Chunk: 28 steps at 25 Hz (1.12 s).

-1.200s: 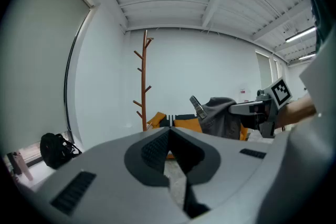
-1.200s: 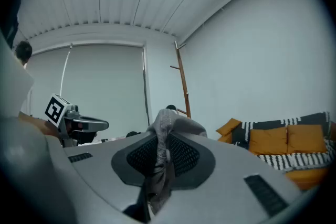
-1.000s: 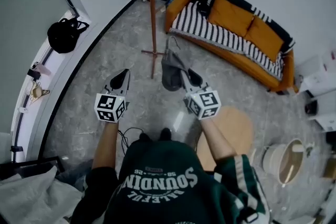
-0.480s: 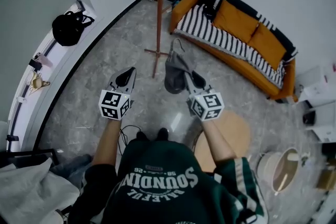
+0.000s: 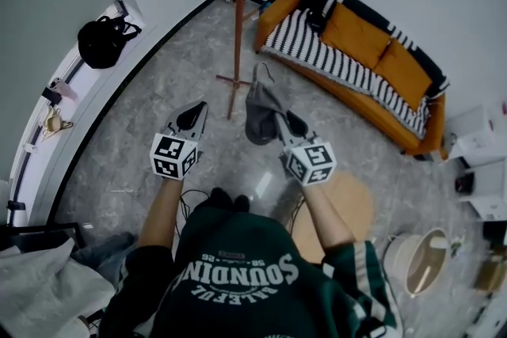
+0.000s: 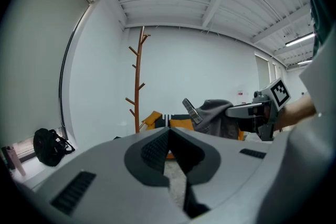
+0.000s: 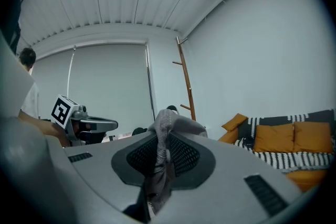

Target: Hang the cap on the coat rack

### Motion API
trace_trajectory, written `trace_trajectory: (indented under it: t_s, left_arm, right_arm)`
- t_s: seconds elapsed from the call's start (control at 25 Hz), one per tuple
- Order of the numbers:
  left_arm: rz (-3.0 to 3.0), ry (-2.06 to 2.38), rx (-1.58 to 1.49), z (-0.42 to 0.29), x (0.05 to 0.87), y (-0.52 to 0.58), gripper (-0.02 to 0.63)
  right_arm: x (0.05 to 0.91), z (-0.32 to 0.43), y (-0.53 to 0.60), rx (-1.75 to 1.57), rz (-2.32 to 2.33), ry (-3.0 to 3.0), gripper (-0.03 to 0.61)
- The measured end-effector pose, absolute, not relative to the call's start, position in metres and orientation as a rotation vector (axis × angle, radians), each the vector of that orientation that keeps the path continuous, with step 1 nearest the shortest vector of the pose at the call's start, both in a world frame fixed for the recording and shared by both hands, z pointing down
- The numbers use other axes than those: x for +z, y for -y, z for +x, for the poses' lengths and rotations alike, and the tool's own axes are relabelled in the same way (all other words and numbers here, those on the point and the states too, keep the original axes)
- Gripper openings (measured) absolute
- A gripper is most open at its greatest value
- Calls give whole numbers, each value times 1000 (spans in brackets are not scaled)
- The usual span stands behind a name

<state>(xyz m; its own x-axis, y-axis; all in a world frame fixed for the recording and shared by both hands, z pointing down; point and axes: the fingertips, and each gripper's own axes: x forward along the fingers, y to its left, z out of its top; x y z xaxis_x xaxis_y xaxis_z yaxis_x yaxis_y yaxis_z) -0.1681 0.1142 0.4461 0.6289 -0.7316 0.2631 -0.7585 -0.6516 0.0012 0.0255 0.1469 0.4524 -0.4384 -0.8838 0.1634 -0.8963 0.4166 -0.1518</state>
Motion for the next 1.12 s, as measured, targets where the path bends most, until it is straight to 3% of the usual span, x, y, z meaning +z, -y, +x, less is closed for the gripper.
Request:
trace_trajectory:
  t_s: [0.48,1.12]
  left_arm:
    - [2723,1222,344,-150,455,-59,-2]
    - [2717,1113,385,-142,481,112,-2]
  right_arm:
    - [459,39,-98,354,1633,2575,46]
    - [477,31,74,407,1616,2530,46]
